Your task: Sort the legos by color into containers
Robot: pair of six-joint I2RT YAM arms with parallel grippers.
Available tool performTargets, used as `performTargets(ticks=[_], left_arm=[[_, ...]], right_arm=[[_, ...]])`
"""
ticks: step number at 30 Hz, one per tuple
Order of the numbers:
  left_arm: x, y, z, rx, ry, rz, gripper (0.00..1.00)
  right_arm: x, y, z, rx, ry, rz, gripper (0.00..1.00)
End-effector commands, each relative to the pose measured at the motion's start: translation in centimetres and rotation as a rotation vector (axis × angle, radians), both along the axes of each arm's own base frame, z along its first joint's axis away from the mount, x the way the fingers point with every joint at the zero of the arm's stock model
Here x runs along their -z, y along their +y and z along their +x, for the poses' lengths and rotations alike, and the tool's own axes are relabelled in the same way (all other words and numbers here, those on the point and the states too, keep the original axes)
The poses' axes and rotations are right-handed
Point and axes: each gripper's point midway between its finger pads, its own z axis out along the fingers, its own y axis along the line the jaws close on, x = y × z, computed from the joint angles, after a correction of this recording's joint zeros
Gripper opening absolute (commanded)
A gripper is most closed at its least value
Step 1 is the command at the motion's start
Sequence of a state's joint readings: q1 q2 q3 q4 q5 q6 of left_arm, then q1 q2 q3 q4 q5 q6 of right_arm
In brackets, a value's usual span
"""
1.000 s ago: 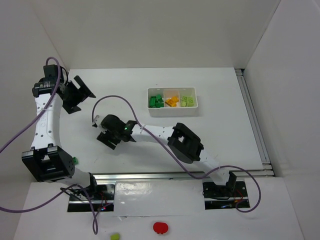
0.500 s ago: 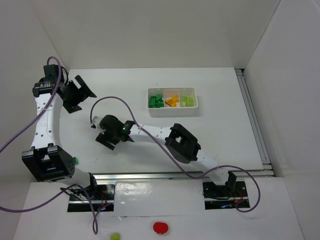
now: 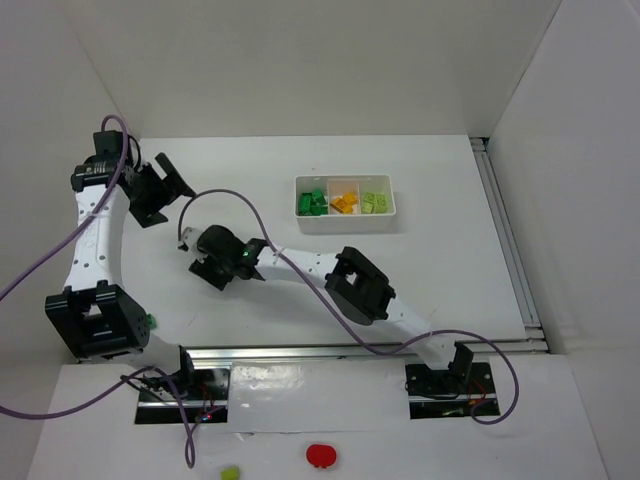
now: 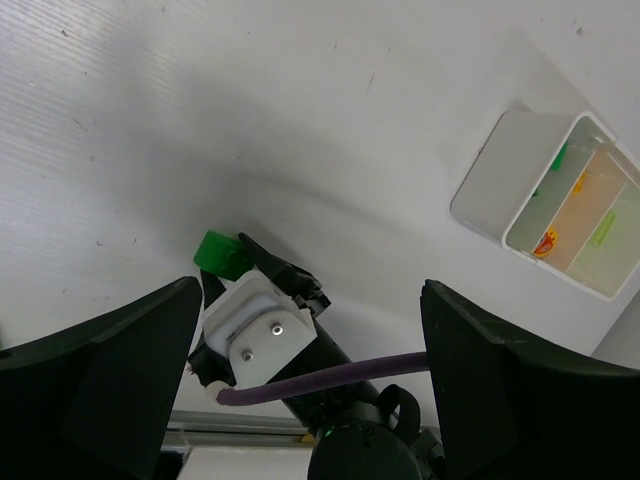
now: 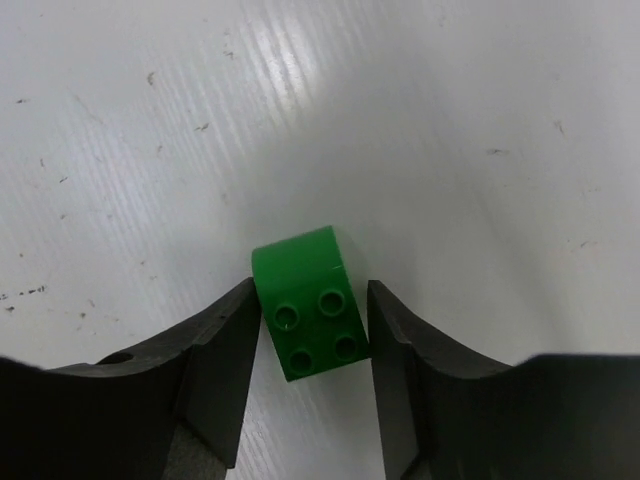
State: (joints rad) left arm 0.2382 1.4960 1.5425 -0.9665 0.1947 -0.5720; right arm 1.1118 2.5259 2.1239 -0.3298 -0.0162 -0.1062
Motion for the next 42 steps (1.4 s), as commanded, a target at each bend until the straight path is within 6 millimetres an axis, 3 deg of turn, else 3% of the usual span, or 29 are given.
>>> performTargets(ticks=[1,2,6,7,9,10,12,13,14,15,16,17,18,20,21,24,25,28,29,33,38,42], left_arm=[[-0.3,-0.4,0.5,0.042,-0.018,0.001,1.0],[-0.3,-0.4,0.5,0.042,-0.018,0.001,1.0],[-0.3,-0.4,0.5,0.042,-0.018,0.001,0.99],[-0.3,-0.4,0.5,0.042,-0.018,0.001,0.99],[-0.3,-0.4,0.5,0.042,-0.018,0.001,0.99],[-0.2,-0.3,0.5,0.037,-0.017,0.009,0.99],[-0.2,-0.3,0.5,0.037,-0.017,0.009,0.99],[-0.2,-0.6,0.5,0.046,-0.017,0.009,1.0],[-0.5,-0.4,0.7,0.041,-0.025,0.019,1.0],[-0.5,-0.4,0.7,0.041,-0.025,0.019,1.0],[-0.8,-0.1,0.6,0.03,-0.03,0.037,1.0],[-0.7,-0.2,0.6,0.031,-0.028,0.048,1.0],[-0.6,0.1,0.6,0.021,-0.024,0.062,1.0],[0.6,0.8,0.1,-0.004,0.016,0.112,1.0],[0.9,1.0,-0.2,-0.012,0.025,0.124,1.0],[3.1,1.0,-1.5,-0.003,0.097,0.125,1.0],[4.3,0.7,-2.1,-0.006,0.134,0.124,1.0],[5.9,0.8,-3.3,-0.036,0.195,0.12,1.0],[6.3,1.0,-3.8,-0.06,0.221,0.123,1.0],[8.3,1.8,-6.3,-0.132,0.333,0.116,0.99],[9.9,3.3,-9.0,-0.194,0.414,0.16,0.99],[10.6,4.7,-10.5,-0.258,0.45,0.212,0.99]], right_arm=[[-0.7,0.9,1.0,0.006,-0.009,0.047,0.49],[-0.3,0.7,0.9,0.006,-0.004,0.038,0.45],[-3.2,0.7,1.5,0.048,-0.023,0.069,0.34],[-6.2,1.2,1.7,0.054,-0.036,0.117,0.32],[-8.7,0.4,2.4,0.086,-0.042,0.142,0.31],[-12.7,0.2,2.6,0.095,-0.047,0.211,0.31],[-14.5,-1.9,3.8,0.127,-0.021,0.25,0.31],[-18.6,-3.4,4.0,0.156,-0.022,0.327,0.31],[-17.4,-5.0,4.3,0.186,-0.002,0.316,0.31],[-18.1,-7.0,5.7,0.235,0.001,0.331,0.31],[-21.3,-9.0,6.1,0.285,-0.015,0.384,0.31],[-19.6,-11.0,6.4,0.338,-0.001,0.352,0.31],[-19.9,-13.6,8.3,0.424,-0.02,0.349,0.31],[-20.9,-17.1,9.6,0.548,-0.012,0.361,0.31],[-19.8,-19.9,11.3,0.641,-0.001,0.318,0.32],[-19.1,-24.9,14.0,0.803,0.051,0.306,0.34],[-17.7,-25.5,14.8,0.833,0.081,0.292,0.35],[-17.1,-27.3,16.8,0.881,0.097,0.27,0.35],[-16.1,-27.2,17.0,0.884,0.109,0.248,0.35],[-15.9,-27.5,18.4,0.868,0.098,0.228,0.37],[-13.5,-26.6,18.9,0.844,0.128,0.203,0.38],[-13.7,-26.2,19.3,0.812,0.134,0.212,0.66]])
